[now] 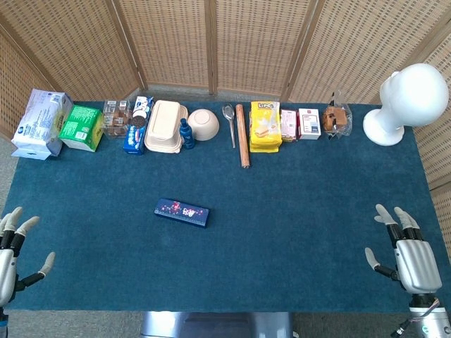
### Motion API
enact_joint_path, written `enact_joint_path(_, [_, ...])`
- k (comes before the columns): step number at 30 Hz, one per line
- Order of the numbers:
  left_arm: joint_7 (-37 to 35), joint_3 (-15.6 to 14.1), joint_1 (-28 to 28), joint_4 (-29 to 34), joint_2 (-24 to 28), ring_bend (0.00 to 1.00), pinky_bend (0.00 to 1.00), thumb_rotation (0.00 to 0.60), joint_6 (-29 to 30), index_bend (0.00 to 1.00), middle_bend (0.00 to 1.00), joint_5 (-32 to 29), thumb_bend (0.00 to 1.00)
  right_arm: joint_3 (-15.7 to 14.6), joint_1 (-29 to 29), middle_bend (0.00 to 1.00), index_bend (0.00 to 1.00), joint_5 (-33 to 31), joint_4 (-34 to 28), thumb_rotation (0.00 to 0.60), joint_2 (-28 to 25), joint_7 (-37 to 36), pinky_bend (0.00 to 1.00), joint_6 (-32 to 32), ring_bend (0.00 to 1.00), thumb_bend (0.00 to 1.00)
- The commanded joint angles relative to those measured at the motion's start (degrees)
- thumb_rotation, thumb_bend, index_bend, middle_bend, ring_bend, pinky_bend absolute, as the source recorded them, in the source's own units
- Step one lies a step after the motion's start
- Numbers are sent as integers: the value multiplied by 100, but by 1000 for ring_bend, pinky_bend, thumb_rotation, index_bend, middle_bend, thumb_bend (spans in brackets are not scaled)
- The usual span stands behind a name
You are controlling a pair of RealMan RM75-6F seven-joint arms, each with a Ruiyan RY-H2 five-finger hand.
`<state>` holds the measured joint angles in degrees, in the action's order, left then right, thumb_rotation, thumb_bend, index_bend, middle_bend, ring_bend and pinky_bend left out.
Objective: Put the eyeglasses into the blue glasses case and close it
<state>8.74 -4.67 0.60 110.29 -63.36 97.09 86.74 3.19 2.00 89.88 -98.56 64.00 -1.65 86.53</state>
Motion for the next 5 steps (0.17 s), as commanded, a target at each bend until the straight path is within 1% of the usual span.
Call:
enact_joint_path(1, [-6, 51, 7, 30, 9, 0, 0, 467, -54, 163, 0, -23, 302, -6, 14, 270, 64, -8, 15, 528, 23, -7, 107, -16, 46, 379])
enact_joint_path(5, [-1, 115, 18, 33, 6, 0, 0, 467, -114, 163, 0, -41, 302, 0, 34, 270, 68, -26, 20, 528, 41, 8, 107, -24, 46, 379])
